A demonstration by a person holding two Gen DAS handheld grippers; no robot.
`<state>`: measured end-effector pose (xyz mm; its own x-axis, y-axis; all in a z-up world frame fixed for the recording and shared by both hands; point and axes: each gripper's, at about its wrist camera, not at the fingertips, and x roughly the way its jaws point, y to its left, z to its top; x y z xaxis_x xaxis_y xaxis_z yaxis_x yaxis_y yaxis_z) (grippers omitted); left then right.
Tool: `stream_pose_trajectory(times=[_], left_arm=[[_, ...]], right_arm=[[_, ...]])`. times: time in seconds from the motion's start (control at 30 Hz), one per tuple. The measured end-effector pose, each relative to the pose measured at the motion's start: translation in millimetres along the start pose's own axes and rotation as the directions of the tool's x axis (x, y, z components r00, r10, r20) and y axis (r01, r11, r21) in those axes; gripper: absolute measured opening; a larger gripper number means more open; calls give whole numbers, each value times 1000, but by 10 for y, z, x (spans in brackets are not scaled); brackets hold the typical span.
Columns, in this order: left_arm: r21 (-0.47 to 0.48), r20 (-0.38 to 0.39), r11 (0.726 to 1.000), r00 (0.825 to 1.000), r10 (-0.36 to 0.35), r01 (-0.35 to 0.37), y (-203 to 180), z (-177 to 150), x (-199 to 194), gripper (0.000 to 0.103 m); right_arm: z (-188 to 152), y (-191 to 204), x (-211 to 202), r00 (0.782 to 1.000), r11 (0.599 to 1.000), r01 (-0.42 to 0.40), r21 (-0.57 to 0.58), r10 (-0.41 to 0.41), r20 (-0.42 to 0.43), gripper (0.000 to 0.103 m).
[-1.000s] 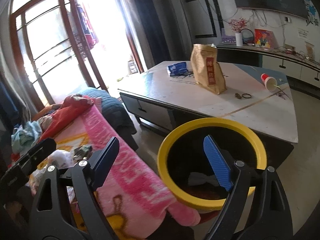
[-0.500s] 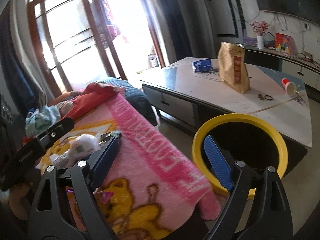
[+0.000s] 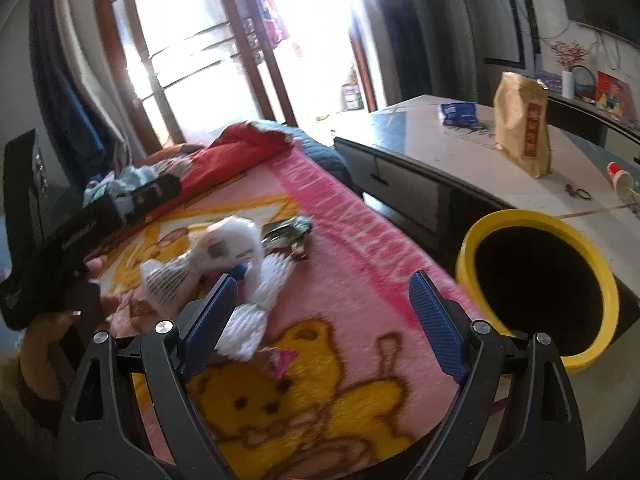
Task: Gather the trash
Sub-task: 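Move both grippers back to the trash on the blanket, then grasp the white plastic bag with the left gripper while the right gripper grasps another white mesh sleeve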
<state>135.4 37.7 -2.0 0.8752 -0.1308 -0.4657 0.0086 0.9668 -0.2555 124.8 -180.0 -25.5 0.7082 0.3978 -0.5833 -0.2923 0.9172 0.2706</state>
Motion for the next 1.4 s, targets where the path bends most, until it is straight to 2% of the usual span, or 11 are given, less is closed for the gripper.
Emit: stream_pose_trajectory(times=[0.3, 0.47, 0.7, 0.9, 1.0, 1.07, 1.13, 1.2, 1.27, 1.4], left_arm=[[-25, -12, 999, 999, 46, -46, 241, -64, -74, 96], [-35, -33, 997, 997, 70, -71, 408, -148, -86, 96], [-47, -89, 994, 992, 90, -95, 615, -334, -57, 96], [-78, -140, 994, 988, 66, -78, 747, -475, 3, 96], [-100, -156, 993, 987, 45, -61, 782, -517, 30, 95], [-99, -156, 994, 987, 30, -46, 780, -526, 35, 93], [-97, -160, 995, 987, 13, -28, 762, -533, 39, 82], [-94, -167, 995, 986, 9, -25, 752, -546, 46, 76], [-86, -171, 996, 985, 11, -26, 737, -552, 45, 64], [-82, -175, 996, 985, 6, -20, 737, -541, 28, 51]], right_arm=[[-127, 302, 154, 996, 996, -62, -57, 58, -66, 79], [-161, 378, 229, 994, 995, -68, -71, 61, -89, 79], [-206, 407, 369, 988, 994, -90, -67, 80, -134, 78], [-285, 448, 510, 972, 988, -142, -68, 126, -200, 64], [-332, 485, 567, 961, 983, -166, -75, 144, -237, 43], [-354, 523, 575, 956, 979, -183, -92, 156, -249, 24], [-358, 549, 561, 955, 976, -195, -101, 165, -247, 18], [-352, 564, 538, 954, 973, -205, -110, 173, -244, 10], [-341, 565, 514, 955, 971, -208, -114, 176, -239, 9], [-315, 516, 480, 956, 973, -206, -103, 178, -233, 8]])
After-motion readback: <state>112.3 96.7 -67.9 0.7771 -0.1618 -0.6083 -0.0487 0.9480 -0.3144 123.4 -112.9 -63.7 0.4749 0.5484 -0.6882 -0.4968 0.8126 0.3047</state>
